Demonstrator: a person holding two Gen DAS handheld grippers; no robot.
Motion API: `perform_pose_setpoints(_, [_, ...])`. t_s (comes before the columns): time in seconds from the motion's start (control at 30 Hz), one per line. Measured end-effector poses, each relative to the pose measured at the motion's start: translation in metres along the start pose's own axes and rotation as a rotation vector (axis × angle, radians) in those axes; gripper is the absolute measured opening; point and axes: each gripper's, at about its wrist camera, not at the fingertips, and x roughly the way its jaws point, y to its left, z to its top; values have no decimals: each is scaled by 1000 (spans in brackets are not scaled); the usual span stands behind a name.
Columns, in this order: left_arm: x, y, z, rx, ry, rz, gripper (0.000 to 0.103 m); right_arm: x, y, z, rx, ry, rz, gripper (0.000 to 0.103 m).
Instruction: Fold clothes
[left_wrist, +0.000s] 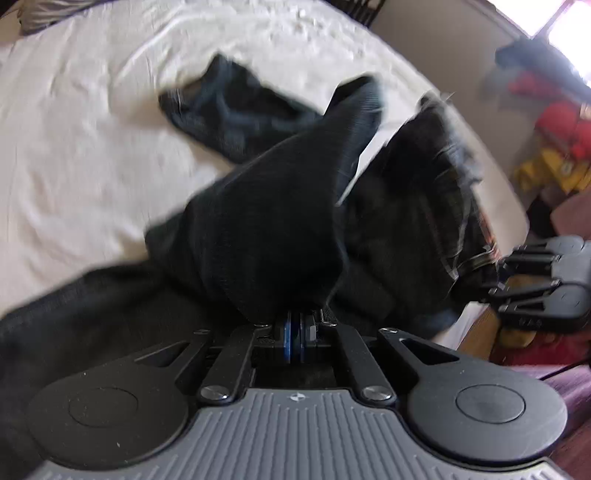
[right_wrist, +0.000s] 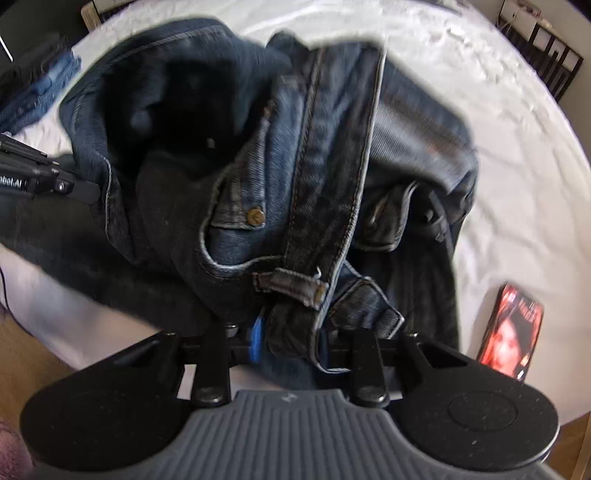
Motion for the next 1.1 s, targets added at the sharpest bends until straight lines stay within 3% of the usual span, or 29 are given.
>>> perform_pose_setpoints(0.1, [4,2,-8,-7,-18,5,3,-5,-8,-4,34,-29,19,35])
perform_pose_setpoints(0.2, [-7,2,-7,3,-47,-1,7,-19,-16,-5,55,-93,26,50])
perform_pose_setpoints(0.3, [-21,-4,-3,50,-59,18,23,-32,-24,-3,65,-151,24,55])
perform_pose_setpoints(0.37, [-31,-9,0,83,-73,39,54,-40,-30,-2,71,-185,18,60])
perform_pose_setpoints(0.4, [-37,-11,2,100,-85,50,57,-43,-33,0,77,-201,15,61])
perform_pose_setpoints(0.7, [-63,-35,54,220,-178,104,58,-64,-53,39,179,-337,7,67])
perform_pose_setpoints(0.8, [-58,-50,80,256,-189,92,65,-66,-61,56,226,-370,17,67])
perform_pose_setpoints(1.1, [14,-71,140,271,-46,53,64,-37,-85,109,356,-353,110,68])
